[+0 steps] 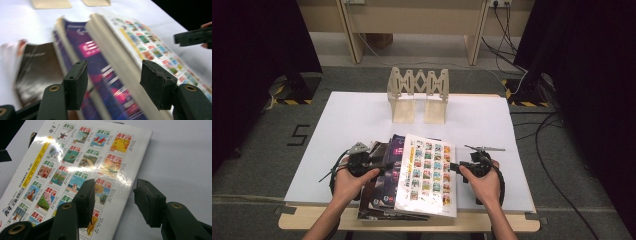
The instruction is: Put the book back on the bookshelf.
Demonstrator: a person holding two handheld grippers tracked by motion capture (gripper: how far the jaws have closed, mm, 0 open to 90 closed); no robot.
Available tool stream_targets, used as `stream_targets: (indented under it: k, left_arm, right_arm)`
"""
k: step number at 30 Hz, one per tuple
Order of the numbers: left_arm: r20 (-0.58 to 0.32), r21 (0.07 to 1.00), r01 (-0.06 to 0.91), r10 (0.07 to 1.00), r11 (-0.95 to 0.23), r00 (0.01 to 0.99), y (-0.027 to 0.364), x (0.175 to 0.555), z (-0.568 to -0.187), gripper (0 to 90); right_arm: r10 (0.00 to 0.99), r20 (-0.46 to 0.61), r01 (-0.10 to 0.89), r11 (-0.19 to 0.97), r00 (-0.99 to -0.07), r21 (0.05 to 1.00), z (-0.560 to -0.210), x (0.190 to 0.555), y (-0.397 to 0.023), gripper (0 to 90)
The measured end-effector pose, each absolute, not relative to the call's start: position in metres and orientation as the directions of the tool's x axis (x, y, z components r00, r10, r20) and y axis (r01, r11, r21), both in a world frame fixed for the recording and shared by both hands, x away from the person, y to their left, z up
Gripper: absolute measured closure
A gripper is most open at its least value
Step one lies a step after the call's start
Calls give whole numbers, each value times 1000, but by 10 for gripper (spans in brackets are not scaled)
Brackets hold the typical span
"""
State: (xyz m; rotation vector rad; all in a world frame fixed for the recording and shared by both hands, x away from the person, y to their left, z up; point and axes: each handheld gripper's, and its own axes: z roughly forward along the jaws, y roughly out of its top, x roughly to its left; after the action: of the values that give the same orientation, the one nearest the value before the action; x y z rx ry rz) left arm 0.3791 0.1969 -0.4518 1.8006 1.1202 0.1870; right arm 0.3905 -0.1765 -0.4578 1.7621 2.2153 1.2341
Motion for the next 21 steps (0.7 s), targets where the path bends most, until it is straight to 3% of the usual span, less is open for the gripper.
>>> stream_targets:
  k: [10, 14, 21]
  left_arm:
    - [-403, 740, 661, 704, -124, 584, 163, 401, -457, 382]
    - [-402, 725, 675, 710, -138, 578, 158, 406, -460, 383]
    - [-399, 711, 687, 717, -152, 571, 157, 410, -464, 392]
  right_arm:
    - [827, 452, 829, 32, -336, 558, -466, 394, -165, 463]
    - [843, 440, 850, 36, -309, 526, -468, 394, -167, 462]
    - [813, 519, 880, -17, -265, 475, -477, 396, -168, 440]
